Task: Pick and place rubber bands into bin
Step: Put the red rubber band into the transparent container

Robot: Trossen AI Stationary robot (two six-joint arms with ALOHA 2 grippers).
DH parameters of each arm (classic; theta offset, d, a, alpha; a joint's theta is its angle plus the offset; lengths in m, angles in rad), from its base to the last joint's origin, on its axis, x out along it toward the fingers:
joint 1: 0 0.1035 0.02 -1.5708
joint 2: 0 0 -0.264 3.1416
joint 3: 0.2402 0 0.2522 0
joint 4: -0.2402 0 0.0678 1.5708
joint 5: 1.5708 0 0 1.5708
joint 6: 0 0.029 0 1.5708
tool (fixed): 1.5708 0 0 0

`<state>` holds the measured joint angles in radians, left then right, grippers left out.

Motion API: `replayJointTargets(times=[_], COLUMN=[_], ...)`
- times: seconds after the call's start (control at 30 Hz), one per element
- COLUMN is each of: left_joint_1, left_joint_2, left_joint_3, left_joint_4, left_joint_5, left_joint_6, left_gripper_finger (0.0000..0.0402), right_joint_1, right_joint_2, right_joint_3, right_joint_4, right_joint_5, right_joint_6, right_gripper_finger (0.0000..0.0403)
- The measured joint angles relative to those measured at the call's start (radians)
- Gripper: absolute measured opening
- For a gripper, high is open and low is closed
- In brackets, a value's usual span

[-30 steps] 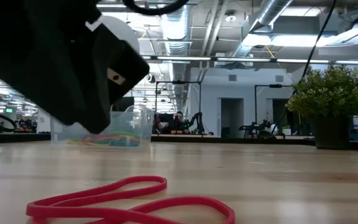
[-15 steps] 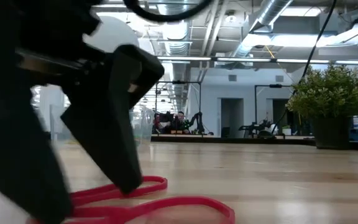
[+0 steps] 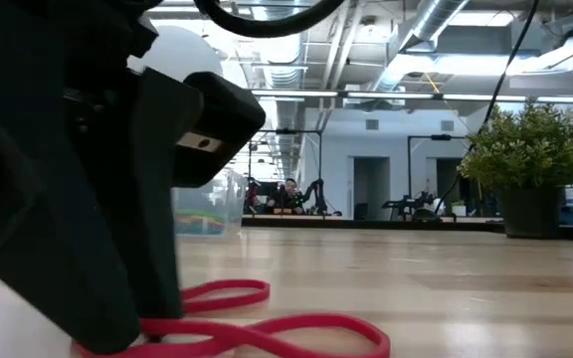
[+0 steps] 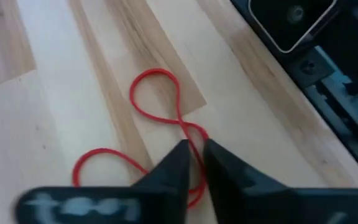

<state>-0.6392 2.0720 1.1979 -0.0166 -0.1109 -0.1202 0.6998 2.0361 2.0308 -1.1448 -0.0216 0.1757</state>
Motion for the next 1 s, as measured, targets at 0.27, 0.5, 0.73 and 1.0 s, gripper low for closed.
replayJointTargets(times=[0.27, 0.5, 0.73, 1.0], left_joint_1=[0.0, -0.002, 0.024, 0.193], left_joint_2=[-0.08, -0.346, -0.639, -0.786], left_joint_3=[-0.008, -0.007, -0.005, -0.006], left_joint_4=[-0.134, -0.521, -0.841, -1.116], left_joint_5=[-0.025, -0.422, -0.795, -0.807], left_joint_6=[-0.086, -0.134, -0.216, -0.388], left_gripper_finger=[0.0002, 0.0001, 0.0, 0.0], right_joint_1=[0.0, 0.0, -0.001, -0.001], right_joint_2=[0.0, 0.0, 0.0, 0.0], right_joint_3=[0.0, 0.0, 0.0, 0.0], right_joint_4=[0.001, 0.01, 0.017, 0.025], right_joint_5=[0.0, 0.0, 0.0, 0.004], right_joint_6=[0.0, 0.0, 0.0, 0.0], right_gripper_finger=[0.0107, 0.0107, 0.0107, 0.0107])
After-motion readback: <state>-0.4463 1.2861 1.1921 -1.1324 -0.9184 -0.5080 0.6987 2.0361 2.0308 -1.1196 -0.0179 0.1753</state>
